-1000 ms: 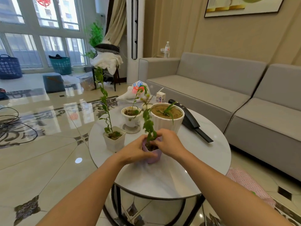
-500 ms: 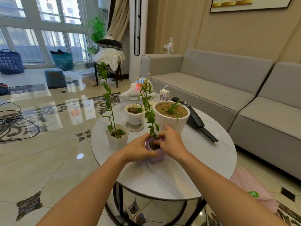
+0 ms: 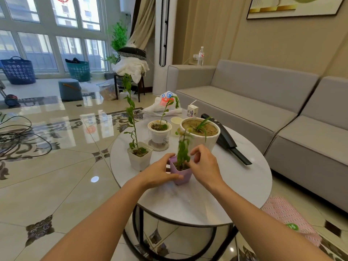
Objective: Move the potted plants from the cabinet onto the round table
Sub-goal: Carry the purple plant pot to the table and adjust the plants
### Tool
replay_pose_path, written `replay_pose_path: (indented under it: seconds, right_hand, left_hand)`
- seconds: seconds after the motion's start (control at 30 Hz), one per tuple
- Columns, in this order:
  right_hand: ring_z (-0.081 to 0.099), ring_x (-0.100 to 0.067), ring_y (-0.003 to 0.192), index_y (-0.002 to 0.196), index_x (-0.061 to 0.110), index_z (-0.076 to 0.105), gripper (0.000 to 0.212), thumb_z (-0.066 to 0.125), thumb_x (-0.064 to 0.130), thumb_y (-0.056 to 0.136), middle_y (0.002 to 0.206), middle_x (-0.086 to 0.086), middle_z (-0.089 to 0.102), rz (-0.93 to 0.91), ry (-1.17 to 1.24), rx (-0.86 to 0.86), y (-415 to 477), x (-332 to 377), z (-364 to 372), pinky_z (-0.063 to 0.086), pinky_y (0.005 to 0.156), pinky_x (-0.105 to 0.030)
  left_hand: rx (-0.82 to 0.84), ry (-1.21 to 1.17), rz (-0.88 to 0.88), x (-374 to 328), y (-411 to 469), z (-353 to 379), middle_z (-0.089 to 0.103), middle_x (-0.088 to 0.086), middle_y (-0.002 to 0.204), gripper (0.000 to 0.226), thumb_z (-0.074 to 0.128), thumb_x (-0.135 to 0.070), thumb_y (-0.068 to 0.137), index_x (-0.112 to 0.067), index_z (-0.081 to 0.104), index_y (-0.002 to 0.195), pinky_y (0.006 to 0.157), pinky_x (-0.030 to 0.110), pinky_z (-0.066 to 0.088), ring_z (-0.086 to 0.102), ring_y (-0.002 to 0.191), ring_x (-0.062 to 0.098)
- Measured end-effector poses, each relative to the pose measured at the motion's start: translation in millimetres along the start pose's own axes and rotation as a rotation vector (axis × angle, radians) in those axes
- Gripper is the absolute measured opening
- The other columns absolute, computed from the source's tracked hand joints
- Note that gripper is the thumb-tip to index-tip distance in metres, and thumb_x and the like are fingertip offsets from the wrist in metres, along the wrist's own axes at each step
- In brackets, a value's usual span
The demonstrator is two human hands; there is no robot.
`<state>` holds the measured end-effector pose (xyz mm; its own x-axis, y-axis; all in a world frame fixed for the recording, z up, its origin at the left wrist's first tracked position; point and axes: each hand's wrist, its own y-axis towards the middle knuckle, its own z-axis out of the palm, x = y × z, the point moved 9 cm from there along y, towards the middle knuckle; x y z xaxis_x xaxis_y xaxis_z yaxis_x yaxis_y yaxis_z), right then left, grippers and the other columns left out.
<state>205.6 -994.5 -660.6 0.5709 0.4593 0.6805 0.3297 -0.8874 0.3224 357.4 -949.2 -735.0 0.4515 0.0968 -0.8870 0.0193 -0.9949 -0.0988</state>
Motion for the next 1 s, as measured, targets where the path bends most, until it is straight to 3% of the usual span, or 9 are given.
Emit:
replay_pose_path:
  seconds: [0.13, 0.23, 0.37, 0.53, 0.63, 0.7, 0.83, 0.93, 1.0]
  right_hand:
    - [0.056, -0.015, 0.09, 0.123, 0.027, 0.072, 0.029, 0.065, 0.019, 0.097, 0.1, 0.002, 0.054, -0.072, -0.076, 0.099, 0, 7, 7, 0.044, 0.076, -0.023]
    - [0.055, -0.015, 0.09, 0.112, 0.026, 0.079, 0.02, 0.067, 0.024, 0.096, 0.098, 0.002, 0.053, -0.088, -0.125, 0.16, 4, 12, 15, 0.041, 0.072, -0.023]
    - [0.061, -0.016, 0.094, 0.105, 0.026, 0.076, 0.013, 0.068, 0.027, 0.095, 0.099, 0.005, 0.056, -0.135, -0.166, 0.159, 7, 20, 17, 0.051, 0.077, -0.029]
    - [0.057, -0.015, 0.094, 0.114, 0.025, 0.079, 0.021, 0.068, 0.025, 0.095, 0.101, 0.004, 0.056, -0.142, -0.217, 0.277, 10, 21, 26, 0.055, 0.085, -0.036]
    - [0.065, -0.017, 0.088, 0.1, 0.019, 0.082, 0.016, 0.067, 0.02, 0.095, 0.091, 0.001, 0.072, -0.102, -0.197, 0.263, 10, 17, 25, 0.059, 0.082, -0.038]
    - [0.068, -0.016, 0.086, 0.095, 0.018, 0.082, 0.015, 0.066, 0.018, 0.095, 0.09, -0.001, 0.076, -0.051, -0.161, 0.244, 11, 12, 22, 0.061, 0.079, -0.036]
    - [0.069, -0.015, 0.081, 0.087, 0.017, 0.081, 0.012, 0.071, 0.02, 0.092, 0.077, 0.003, 0.071, 0.043, -0.094, 0.212, 14, 3, 17, 0.061, 0.076, -0.035]
    - [0.071, -0.015, 0.079, 0.082, 0.02, 0.081, 0.011, 0.074, 0.024, 0.089, 0.075, 0.004, 0.074, 0.081, -0.093, 0.179, 14, 0, 14, 0.062, 0.077, -0.038]
    - [0.071, -0.017, 0.08, 0.081, 0.02, 0.081, 0.011, 0.074, 0.025, 0.088, 0.078, 0.001, 0.076, 0.107, -0.1, 0.159, 14, -4, 13, 0.063, 0.078, -0.041]
  left_hand:
    - [-0.043, 0.01, 0.013, -7, -6, -1, 0.056, -0.011, 0.138, 0.073, 0.079, -0.04, 0.081, -0.033, 0.044, 0.144, 0.1, 0.03, 0.05, 0.059, 0.119, 0.008]
    - [-0.029, -0.01, 0.036, -15, -9, 3, 0.054, -0.018, 0.135, 0.056, 0.076, -0.034, 0.085, -0.045, 0.051, 0.135, 0.11, 0.037, 0.044, 0.053, 0.127, 0.01]
    - [-0.046, 0.133, 0.05, -15, -8, 0, 0.026, -0.025, 0.155, 0.064, 0.07, -0.045, 0.088, -0.041, 0.043, 0.146, 0.119, 0.034, 0.026, 0.033, 0.14, 0.006]
    - [-0.101, 0.113, 0.104, -17, -5, -1, 0.058, -0.02, 0.128, 0.04, 0.074, -0.038, 0.086, -0.043, 0.06, 0.122, 0.108, 0.035, 0.045, 0.056, 0.114, -0.004]
    - [0.024, 0.019, 0.035, -14, -8, 6, 0.051, -0.009, 0.143, 0.063, 0.071, -0.033, 0.089, -0.037, 0.041, 0.144, 0.111, 0.042, 0.044, 0.052, 0.129, 0.013]
    - [0.096, 0.026, -0.01, -13, -9, 11, 0.041, -0.008, 0.151, 0.076, 0.069, -0.033, 0.091, -0.032, 0.026, 0.153, 0.111, 0.036, 0.04, 0.044, 0.134, 0.013]
    - [0.037, 0.064, 0.019, -27, -8, 17, 0.04, -0.005, 0.149, 0.095, 0.08, -0.04, 0.081, -0.023, 0.021, 0.153, 0.095, 0.02, 0.041, 0.047, 0.12, 0.0]
    - [-0.016, -0.034, 0.044, -32, 1, 27, 0.049, -0.004, 0.136, 0.088, 0.084, -0.024, 0.078, -0.017, 0.028, 0.146, 0.067, 0.008, 0.05, 0.062, 0.084, -0.021]
    - [-0.037, -0.049, 0.039, -33, 4, 29, 0.053, -0.005, 0.134, 0.082, 0.085, -0.024, 0.076, -0.02, 0.034, 0.141, 0.062, 0.006, 0.051, 0.06, 0.078, -0.021]
